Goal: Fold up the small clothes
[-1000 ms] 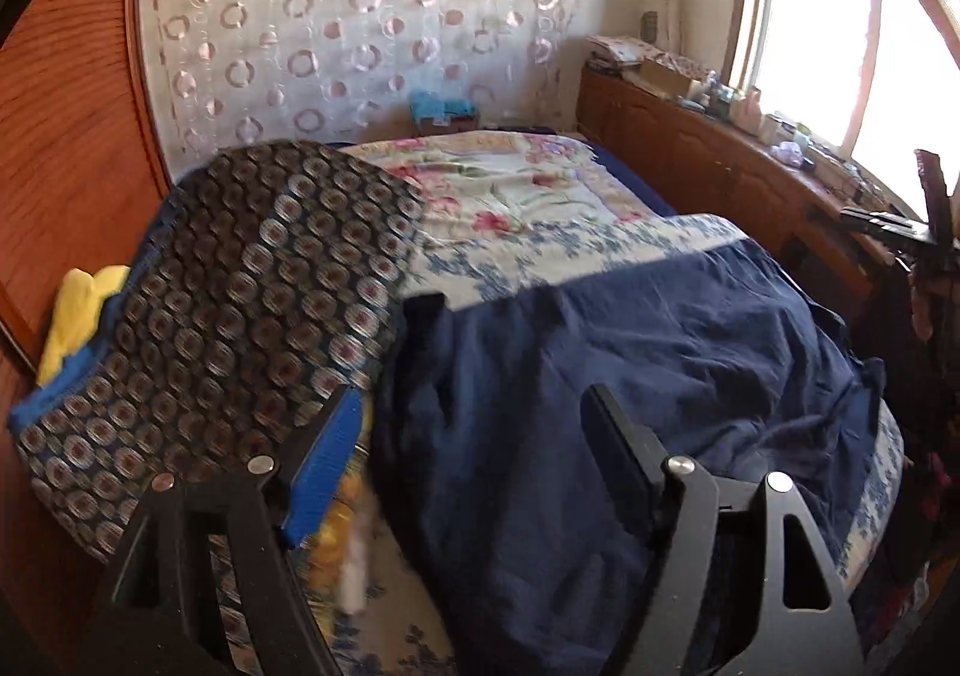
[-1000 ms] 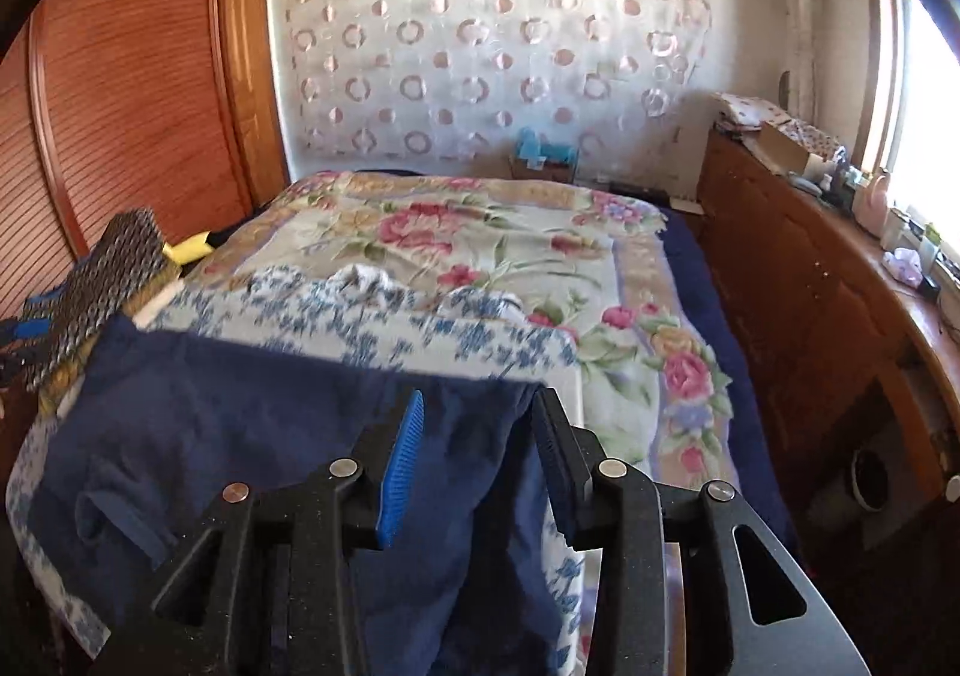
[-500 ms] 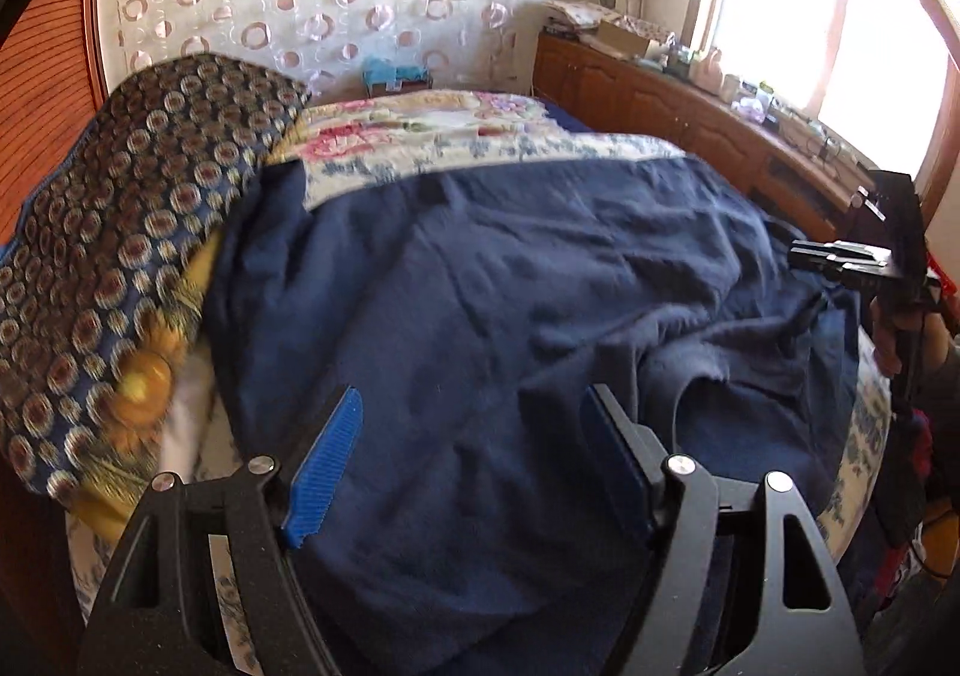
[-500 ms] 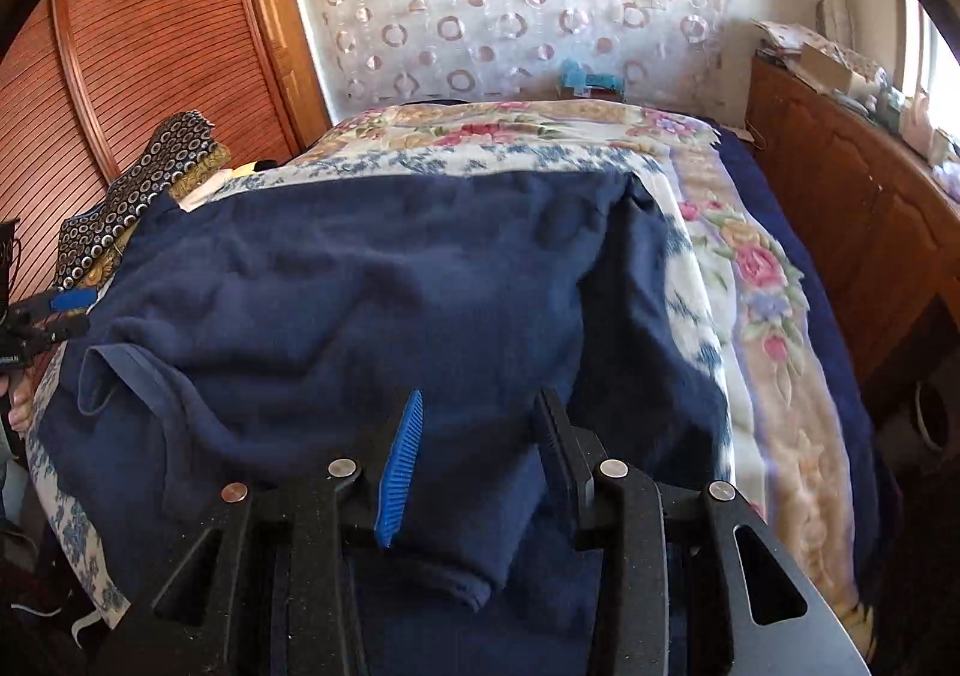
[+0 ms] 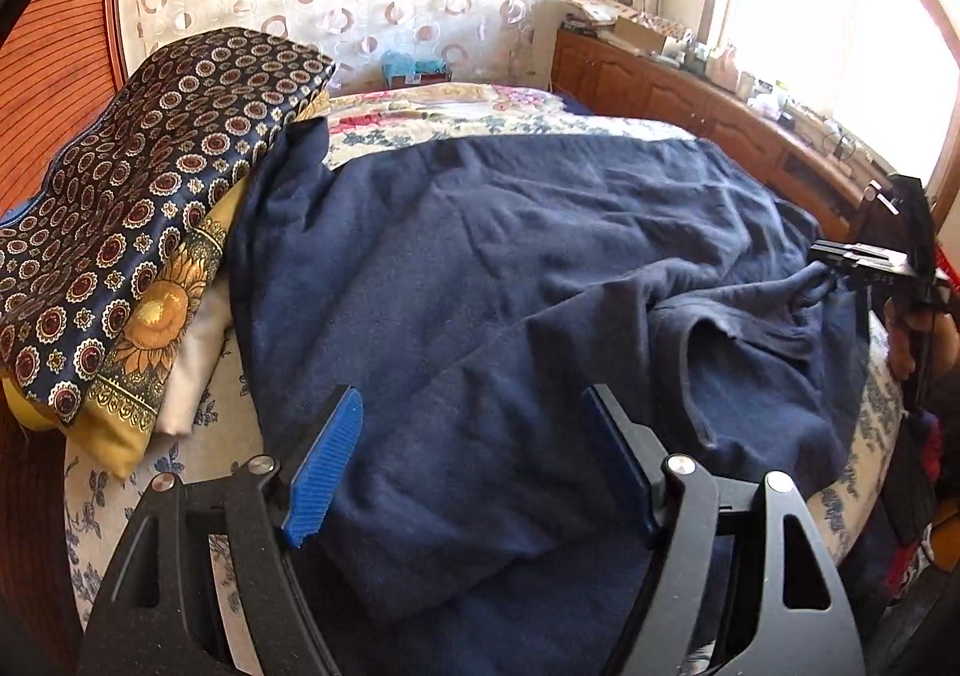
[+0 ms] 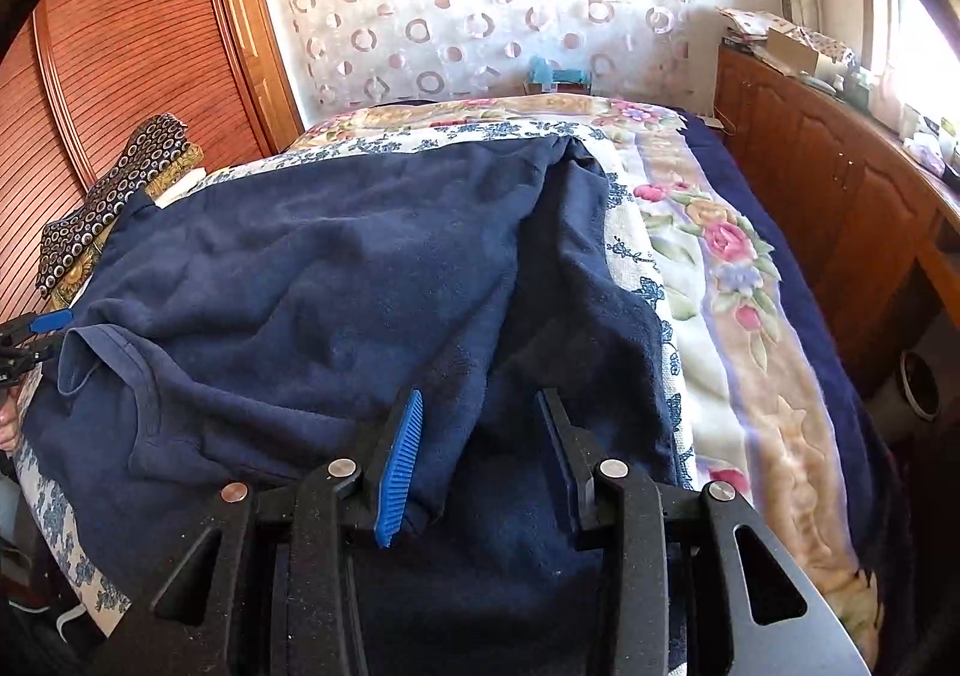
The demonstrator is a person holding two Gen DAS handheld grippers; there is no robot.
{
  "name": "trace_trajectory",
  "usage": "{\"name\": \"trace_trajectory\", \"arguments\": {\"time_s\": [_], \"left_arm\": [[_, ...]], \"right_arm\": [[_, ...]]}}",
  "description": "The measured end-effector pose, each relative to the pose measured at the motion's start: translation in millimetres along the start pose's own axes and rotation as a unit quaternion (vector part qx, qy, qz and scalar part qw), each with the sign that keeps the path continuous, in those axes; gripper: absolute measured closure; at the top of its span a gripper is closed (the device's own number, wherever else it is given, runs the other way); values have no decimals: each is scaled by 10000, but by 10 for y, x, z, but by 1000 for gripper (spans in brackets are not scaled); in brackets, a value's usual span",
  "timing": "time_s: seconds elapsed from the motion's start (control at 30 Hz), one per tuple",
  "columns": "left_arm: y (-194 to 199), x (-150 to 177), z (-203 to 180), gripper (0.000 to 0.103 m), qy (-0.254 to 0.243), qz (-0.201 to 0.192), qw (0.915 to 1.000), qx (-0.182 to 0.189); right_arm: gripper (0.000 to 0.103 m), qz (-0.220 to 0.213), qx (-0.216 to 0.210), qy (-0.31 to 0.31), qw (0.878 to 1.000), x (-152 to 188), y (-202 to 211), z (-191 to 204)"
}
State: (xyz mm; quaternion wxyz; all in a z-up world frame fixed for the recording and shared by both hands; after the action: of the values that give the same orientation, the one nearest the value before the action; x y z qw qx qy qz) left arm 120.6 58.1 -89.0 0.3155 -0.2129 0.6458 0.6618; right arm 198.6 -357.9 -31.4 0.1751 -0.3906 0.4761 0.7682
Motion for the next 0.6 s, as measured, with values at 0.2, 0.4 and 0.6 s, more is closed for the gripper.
{"name": "trace_trajectory", "arguments": {"time_s": [0.2, 0.4, 0.6], "left_arm": [[139, 20, -165, 27, -84, -122, 9999, 74], [150, 101, -45, 27, -9, -171, 9987, -475], [107, 240, 319, 27, 467, -9, 9969, -628]], "right_arm": [[63, 141, -9, 49, 9999, 315, -68, 208], [63, 162, 39, 66, 9998, 315, -82, 200], [63, 124, 167, 197, 9996, 344, -95, 231]]}}
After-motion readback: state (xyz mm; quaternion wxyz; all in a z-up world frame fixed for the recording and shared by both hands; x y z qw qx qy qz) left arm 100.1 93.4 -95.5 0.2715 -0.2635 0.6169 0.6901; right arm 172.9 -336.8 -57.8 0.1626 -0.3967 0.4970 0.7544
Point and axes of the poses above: each gripper's, at about its wrist camera, not at the fingertips, and y roughly against the way its jaws point, z to its left, x to its underside, the point moved 2 cm from there along -y, roughly the way its jaws point, and after that the axes turned 13 degrees about -x, right-handed, at the moved point
